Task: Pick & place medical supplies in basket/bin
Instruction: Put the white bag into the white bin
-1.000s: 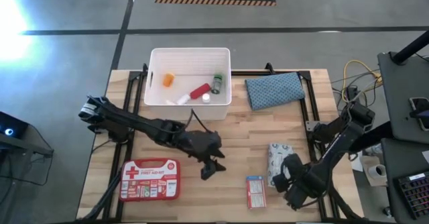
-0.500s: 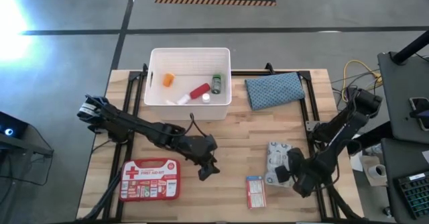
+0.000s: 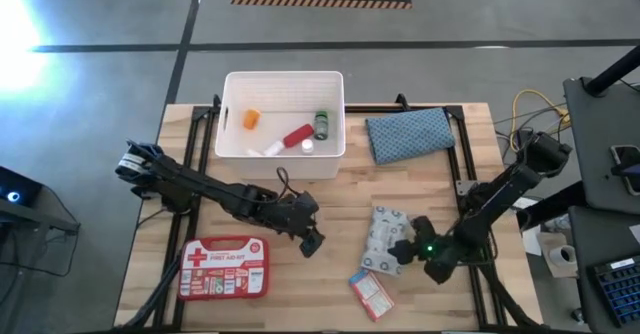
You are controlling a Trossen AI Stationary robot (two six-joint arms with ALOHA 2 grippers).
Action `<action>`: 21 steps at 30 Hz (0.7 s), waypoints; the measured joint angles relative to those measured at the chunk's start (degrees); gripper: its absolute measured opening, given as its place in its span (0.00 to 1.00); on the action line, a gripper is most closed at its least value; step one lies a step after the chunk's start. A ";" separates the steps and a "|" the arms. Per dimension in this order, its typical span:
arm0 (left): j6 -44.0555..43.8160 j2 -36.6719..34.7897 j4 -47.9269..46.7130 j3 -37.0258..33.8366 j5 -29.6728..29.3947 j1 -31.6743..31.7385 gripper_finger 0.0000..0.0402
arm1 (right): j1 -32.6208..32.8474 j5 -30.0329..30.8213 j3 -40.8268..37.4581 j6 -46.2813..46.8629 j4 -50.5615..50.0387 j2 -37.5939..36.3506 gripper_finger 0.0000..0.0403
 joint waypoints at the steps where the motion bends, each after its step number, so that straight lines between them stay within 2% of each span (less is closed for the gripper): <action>1: -0.15 0.63 1.08 -0.35 -0.34 0.38 0.61 | -0.86 0.07 0.15 -1.61 1.31 0.23 0.81; 8: -1.85 7.52 6.15 -0.09 -0.66 1.06 0.61 | -6.90 1.96 0.26 -15.93 17.68 2.21 0.81; 11: -1.77 10.72 6.32 1.47 -1.97 1.06 0.61 | -8.05 1.13 0.27 -17.90 19.22 2.46 0.81; 13: -1.01 12.48 6.27 2.61 -2.72 1.14 0.61 | -8.02 0.98 0.27 -16.05 18.12 2.43 0.81; 19: 2.17 16.93 6.26 6.14 -4.45 1.19 0.61 | -6.20 1.06 0.25 3.72 5.77 3.44 0.81; 21: 3.07 17.85 6.32 7.65 -4.60 1.19 0.61 | -6.37 1.08 0.03 5.79 4.84 4.35 0.81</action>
